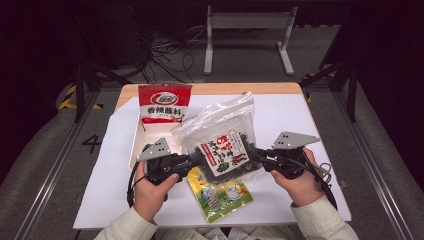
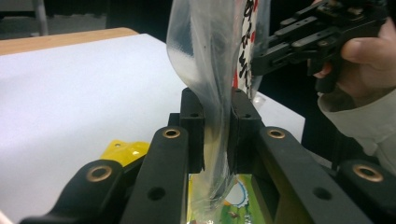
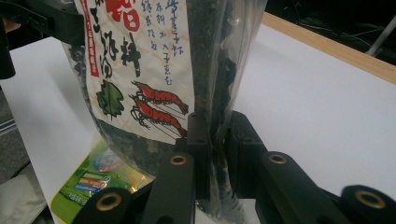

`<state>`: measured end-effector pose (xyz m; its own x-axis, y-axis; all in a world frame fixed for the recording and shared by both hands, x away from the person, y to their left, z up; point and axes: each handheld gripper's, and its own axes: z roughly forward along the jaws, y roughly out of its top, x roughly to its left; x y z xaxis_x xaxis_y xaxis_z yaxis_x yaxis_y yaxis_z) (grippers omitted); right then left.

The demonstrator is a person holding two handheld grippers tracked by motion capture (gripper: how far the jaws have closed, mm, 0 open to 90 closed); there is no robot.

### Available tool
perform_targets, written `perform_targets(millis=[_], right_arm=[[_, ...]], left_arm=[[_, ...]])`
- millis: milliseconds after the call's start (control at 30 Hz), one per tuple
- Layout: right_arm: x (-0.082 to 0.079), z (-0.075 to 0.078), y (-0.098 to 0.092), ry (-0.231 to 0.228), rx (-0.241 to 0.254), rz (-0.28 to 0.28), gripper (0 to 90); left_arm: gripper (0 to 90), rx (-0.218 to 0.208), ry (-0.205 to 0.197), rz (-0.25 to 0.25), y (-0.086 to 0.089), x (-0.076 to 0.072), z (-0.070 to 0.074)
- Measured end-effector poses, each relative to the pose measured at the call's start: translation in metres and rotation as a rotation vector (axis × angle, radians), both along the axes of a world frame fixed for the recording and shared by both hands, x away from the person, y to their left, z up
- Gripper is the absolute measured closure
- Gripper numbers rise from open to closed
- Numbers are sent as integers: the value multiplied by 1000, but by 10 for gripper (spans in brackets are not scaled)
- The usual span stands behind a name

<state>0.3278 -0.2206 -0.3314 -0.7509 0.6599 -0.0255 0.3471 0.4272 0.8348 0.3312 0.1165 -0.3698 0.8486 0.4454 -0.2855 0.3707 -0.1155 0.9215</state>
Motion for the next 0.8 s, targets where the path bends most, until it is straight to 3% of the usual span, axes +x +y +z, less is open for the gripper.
perform_targets(millis=[233, 367, 467, 500, 800], right_arm=[[1, -1, -3, -12, 35, 16, 628], [0, 2, -6, -20, 59, 22, 585], [-1, 3, -11, -24, 67, 13, 561], [-1, 4, -12, -23, 68, 10, 555], [-1, 5, -28, -9, 79, -21, 523]], left_arm=[[809, 14, -39, -9, 6, -3, 12], [810, 33, -78, -8, 8, -3, 20], [809, 32, -83, -6, 11, -2, 24], [810, 43, -102, 0, 13, -2, 26], [809, 90, -146, 18, 29, 6, 45]])
